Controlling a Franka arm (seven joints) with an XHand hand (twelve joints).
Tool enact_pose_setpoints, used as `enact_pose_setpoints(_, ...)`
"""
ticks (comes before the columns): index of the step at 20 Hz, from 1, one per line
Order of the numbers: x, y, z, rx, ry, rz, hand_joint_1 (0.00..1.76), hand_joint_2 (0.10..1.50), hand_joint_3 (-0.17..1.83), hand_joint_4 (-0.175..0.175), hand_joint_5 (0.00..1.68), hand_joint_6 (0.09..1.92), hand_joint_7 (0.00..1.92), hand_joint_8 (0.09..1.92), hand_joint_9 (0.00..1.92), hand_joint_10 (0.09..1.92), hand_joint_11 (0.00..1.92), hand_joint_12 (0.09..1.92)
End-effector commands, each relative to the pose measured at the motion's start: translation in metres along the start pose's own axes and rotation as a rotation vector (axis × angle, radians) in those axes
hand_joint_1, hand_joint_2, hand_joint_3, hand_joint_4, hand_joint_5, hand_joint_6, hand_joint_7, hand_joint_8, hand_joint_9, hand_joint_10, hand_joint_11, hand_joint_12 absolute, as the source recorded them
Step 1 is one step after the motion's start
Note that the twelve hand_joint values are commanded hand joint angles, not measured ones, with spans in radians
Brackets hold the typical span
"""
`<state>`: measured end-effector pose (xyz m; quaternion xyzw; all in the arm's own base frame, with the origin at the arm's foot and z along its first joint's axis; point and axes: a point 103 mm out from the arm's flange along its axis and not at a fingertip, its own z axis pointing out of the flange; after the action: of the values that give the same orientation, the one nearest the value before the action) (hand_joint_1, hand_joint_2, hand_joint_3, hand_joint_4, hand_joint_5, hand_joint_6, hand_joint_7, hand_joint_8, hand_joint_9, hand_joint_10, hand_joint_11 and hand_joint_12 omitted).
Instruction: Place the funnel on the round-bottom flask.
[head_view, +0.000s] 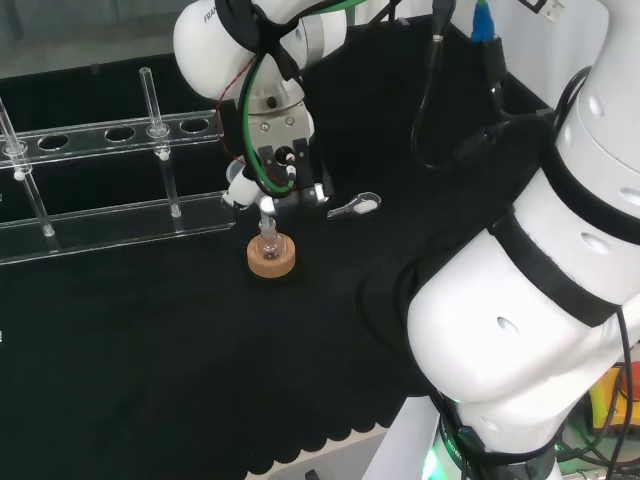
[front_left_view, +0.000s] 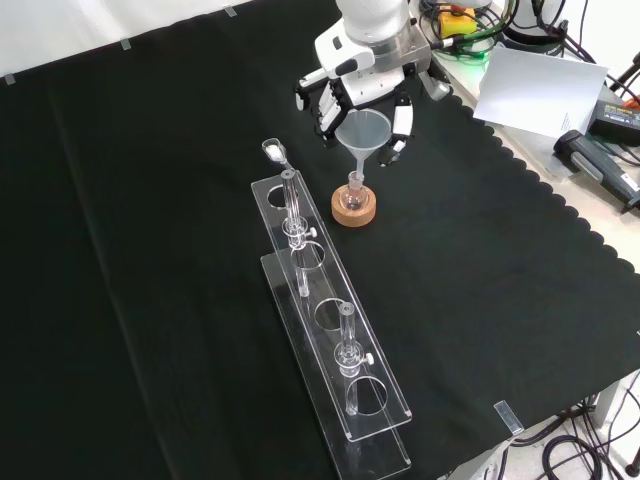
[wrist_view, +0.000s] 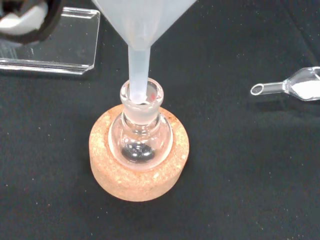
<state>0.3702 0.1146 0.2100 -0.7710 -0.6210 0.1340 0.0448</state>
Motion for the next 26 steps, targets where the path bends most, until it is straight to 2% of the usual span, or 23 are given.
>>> enact_pose_setpoints(1, 0.003, 0.002, -0.001, 0.000, -0.004, 0.006, 0.82, 0.51, 0.82, 0.040, 0.87, 0.73, 1.19, 0.83, 0.93, 0.32, 0.00, 1.20)
enact_pose_setpoints(7, 0.001, 0.004, 0.000, 0.000, -0.001, 0.003, 0.81, 0.51, 0.82, 0.040, 0.87, 0.73, 1.19, 0.83, 0.93, 0.32, 0.00, 1.21)
enact_pose_setpoints(12, -0.010, 0.008, 0.006, 0.009, 0.003, -0.001, 0.82, 0.51, 0.82, 0.040, 0.87, 0.73, 1.19, 0.83, 0.93, 0.32, 0.00, 1.21)
enact_pose_setpoints(26, -0.011, 0.016, 0.022, -0.021, 0.016, 0.017, 0.82, 0.51, 0.82, 0.039, 0.87, 0.73, 1.19, 0.83, 0.93, 0.31, 0.00, 1.22)
